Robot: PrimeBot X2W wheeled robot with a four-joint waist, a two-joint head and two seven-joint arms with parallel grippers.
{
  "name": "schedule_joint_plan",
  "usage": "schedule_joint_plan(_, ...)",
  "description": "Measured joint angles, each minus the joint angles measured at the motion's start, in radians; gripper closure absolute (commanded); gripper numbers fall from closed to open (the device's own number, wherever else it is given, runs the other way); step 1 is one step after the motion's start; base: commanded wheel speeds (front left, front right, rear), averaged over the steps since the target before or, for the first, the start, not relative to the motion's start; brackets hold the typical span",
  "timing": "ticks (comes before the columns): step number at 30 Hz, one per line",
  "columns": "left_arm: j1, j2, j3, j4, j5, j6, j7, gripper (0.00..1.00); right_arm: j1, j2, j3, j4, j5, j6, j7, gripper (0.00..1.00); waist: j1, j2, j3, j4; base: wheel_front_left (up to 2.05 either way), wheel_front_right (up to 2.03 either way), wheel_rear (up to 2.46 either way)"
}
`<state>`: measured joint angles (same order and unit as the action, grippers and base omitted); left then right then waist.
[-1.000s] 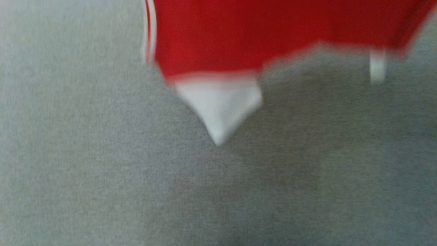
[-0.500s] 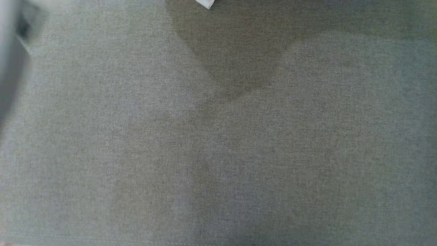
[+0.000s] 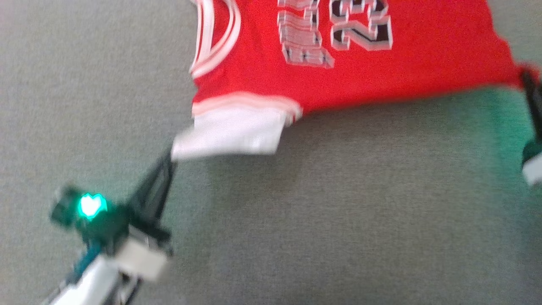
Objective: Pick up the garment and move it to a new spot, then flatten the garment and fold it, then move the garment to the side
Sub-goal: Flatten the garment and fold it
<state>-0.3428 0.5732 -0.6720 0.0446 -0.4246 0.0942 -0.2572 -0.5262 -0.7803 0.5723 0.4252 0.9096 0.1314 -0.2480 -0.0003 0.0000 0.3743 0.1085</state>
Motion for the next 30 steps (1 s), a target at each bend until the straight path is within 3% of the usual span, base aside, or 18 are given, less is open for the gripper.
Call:
schedule_joint_plan(6,0.24,-0.001,0.024,-0.048,-0.041,0.048,0.001,1.0,0.265,0.002,-0.072,-0.108,-0.006,0.0,0.0,1.0,0.0,0.0,-0.049,-0.037,0.0,0.0,0.0)
schedule_joint_plan(12,0.374,0.003,0.023,-0.061,-0.083,0.053,0.009,1.0,0.495,-0.002,-0.078,-0.209,0.016,0.0,0.0,1.0,0.0,0.0,-0.099,-0.051,0.0,0.0,0.0)
schedule_joint_plan(16,0.404,0.026,0.021,-0.069,-0.094,0.052,0.033,1.0,0.553,-0.01,-0.098,-0.249,0.034,0.0,0.002,1.0,0.0,0.0,-0.12,-0.054,0.0,0.0,0.0)
schedule_joint_plan(24,0.145,0.043,0.026,-0.046,-0.032,-0.011,0.08,1.0,0.42,0.001,-0.121,-0.24,0.031,0.0,0.049,1.0,0.0003,0.0,-0.112,-0.05,0.0,0.0,0.0)
schedule_joint_plan(30,-0.131,0.012,0.023,0.051,0.026,-0.093,0.099,1.0,0.247,0.016,-0.124,-0.184,0.022,0.0,0.084,1.0,0.0004,0.0,-0.063,-0.046,0.0,0.0,0.0)
